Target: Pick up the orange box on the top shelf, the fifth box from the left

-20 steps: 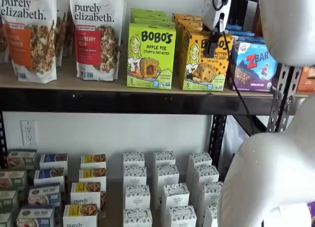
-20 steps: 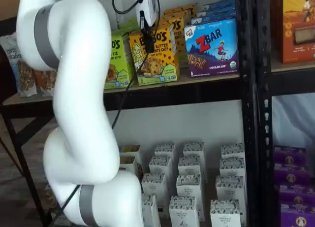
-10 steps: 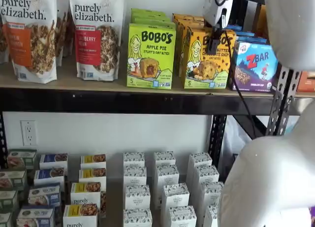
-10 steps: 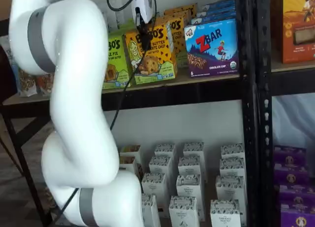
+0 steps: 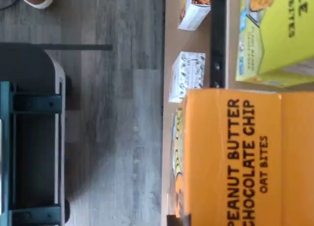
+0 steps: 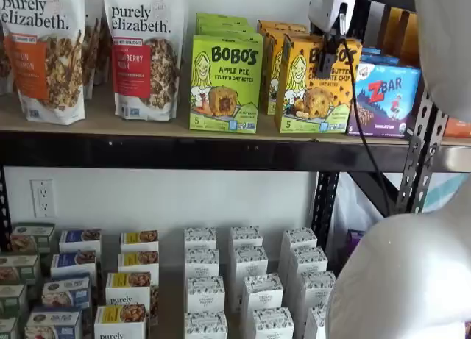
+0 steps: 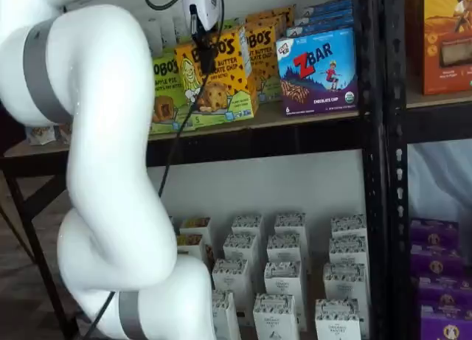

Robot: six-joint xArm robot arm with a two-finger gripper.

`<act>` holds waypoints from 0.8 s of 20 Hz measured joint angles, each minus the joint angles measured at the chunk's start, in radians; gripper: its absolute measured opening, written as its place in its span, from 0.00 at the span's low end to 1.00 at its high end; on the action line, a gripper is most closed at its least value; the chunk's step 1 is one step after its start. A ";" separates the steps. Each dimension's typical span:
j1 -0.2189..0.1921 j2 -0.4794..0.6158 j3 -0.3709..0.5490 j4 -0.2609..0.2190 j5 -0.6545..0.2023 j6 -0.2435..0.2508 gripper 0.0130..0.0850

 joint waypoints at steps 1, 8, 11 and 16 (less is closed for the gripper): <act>0.001 -0.010 0.003 0.003 0.011 0.002 0.11; -0.001 -0.090 0.037 0.013 0.058 0.005 0.11; 0.002 -0.132 0.069 -0.002 0.062 0.004 0.11; 0.016 -0.202 0.138 -0.034 0.065 0.007 0.11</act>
